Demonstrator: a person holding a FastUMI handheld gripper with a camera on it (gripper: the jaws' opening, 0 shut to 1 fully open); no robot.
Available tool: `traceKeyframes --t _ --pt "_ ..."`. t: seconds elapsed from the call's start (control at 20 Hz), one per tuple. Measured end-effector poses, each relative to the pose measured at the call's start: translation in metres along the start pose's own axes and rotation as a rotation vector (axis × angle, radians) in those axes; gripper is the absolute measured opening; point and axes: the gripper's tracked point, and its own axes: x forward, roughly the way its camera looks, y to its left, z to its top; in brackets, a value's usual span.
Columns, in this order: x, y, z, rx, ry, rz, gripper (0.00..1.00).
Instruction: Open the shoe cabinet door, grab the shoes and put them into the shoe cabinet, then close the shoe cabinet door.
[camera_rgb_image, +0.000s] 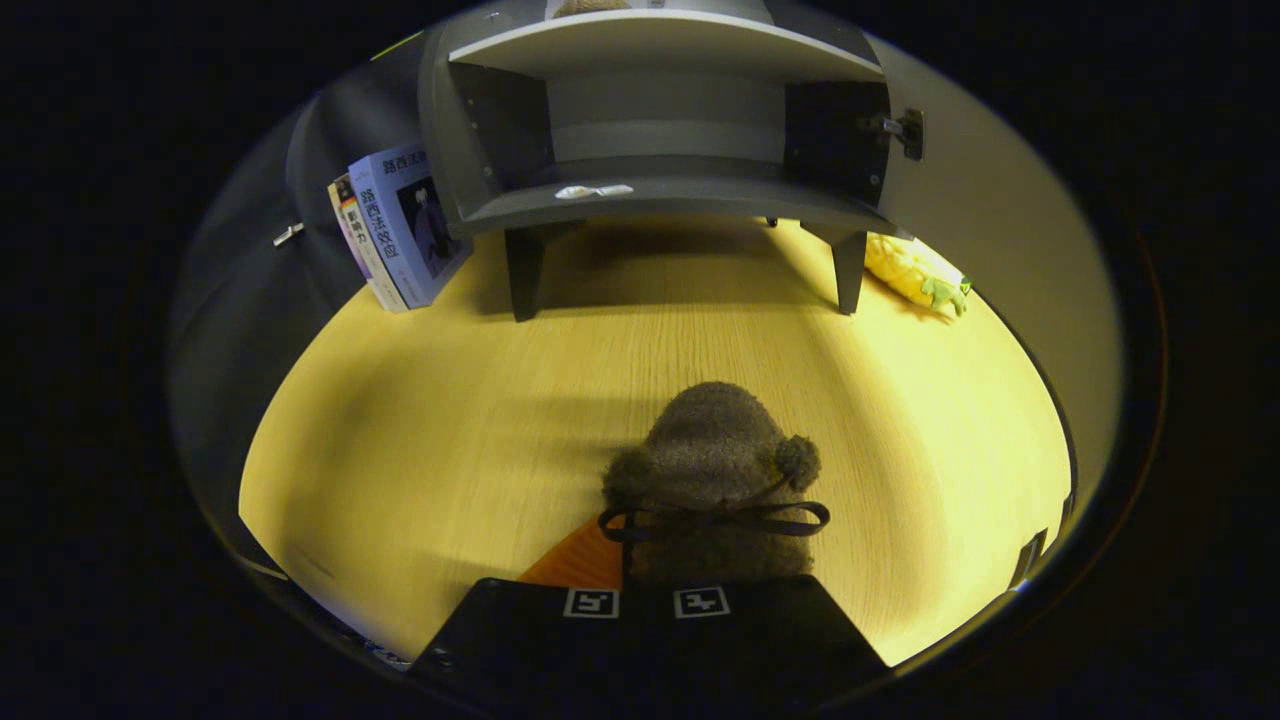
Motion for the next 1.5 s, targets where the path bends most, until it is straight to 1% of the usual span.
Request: traceKeyframes --t 0.25,0.5,0.7,0.85,1.0,1.15,1.35,1.5 --pt "-0.058 0.001 0.064 -0.006 -0.080 -0.004 0.05" --pt "-0.121 -0.006 0.161 0.017 -0.228 -0.019 0.05" --pt "-0.151 -0.015 0.225 0.019 -0.307 -0.054 0.05" --pt "-0.177 -0.018 0.275 0.007 -0.393 -0.066 0.05" --pt "-0.184 -0.020 0.316 0.003 -0.425 -0.088 0.05" --pt "-0.183 -0.019 0.355 0.032 -0.423 -0.069 0.05" --pt "-0.159 -0.022 0.402 0.056 -0.390 -0.055 0.05" --pt "-0.134 -0.033 0.437 0.069 -0.368 -0.071 0.05"
